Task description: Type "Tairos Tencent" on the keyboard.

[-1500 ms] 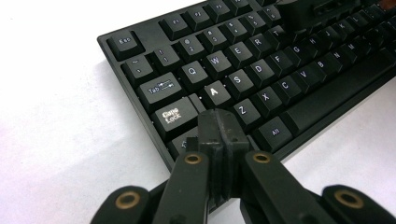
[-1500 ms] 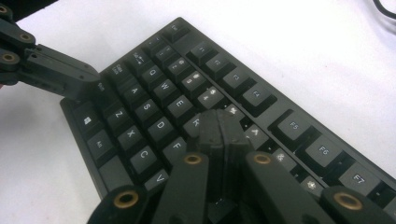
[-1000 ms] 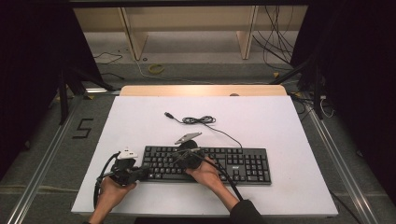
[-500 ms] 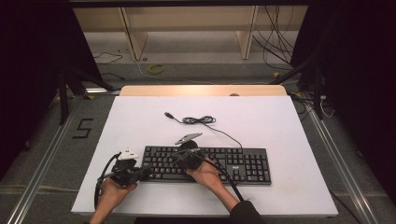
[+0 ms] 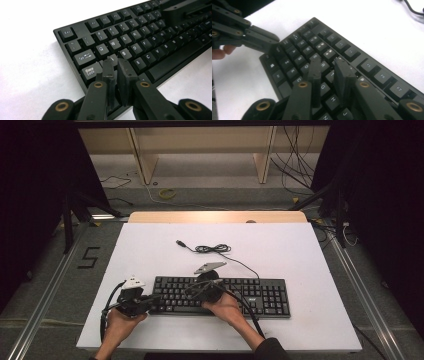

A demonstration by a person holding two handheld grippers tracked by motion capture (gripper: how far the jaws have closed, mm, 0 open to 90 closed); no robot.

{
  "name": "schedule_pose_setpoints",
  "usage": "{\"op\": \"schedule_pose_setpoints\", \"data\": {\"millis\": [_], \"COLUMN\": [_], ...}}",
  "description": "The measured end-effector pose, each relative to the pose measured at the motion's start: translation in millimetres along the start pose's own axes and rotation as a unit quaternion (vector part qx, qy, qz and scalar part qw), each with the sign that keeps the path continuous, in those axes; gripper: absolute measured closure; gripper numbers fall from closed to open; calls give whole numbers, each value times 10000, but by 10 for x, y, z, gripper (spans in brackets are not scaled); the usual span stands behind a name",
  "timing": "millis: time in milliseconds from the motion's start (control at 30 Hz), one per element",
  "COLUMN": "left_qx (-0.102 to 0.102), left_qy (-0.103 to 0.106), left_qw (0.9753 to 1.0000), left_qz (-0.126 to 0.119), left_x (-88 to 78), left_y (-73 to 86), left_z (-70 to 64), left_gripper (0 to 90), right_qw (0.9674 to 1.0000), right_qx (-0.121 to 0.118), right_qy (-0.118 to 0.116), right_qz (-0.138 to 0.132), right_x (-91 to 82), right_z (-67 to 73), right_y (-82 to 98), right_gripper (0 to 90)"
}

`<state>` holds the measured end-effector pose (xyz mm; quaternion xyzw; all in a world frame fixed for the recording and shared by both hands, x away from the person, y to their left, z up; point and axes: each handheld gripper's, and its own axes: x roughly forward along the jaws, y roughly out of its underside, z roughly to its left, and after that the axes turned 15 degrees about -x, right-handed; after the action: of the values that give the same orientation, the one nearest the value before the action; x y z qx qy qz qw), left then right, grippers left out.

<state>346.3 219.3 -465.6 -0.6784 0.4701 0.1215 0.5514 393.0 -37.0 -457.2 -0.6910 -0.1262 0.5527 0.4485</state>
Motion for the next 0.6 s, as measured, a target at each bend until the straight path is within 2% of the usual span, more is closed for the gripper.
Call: {"op": "schedule_pose_setpoints", "data": {"millis": [200, 300, 400, 600], "left_qx": [-65, -55, -11, -15], "left_qy": [67, 93, 111, 155], "left_qw": [9999, 9998, 9998, 9998], "left_qz": [-126, -137, -145, -122], "left_x": [-8, -4, 24, 81], "left_y": [-44, -63, -99, -149], "left_z": [-13, -25, -62, -109], "left_gripper": [772, 732, 693, 586], "right_qw": [9999, 9998, 9997, 9995], "right_qx": [1, 19, 44, 51], "right_qy": [-36, -62, -87, -148], "right_qz": [-138, -168, -212, -288], "right_x": [-130, -174, -245, -353], "right_z": [8, 7, 12, 33], "right_y": [47, 71, 127, 216], "right_gripper": [682, 661, 589, 508]}}
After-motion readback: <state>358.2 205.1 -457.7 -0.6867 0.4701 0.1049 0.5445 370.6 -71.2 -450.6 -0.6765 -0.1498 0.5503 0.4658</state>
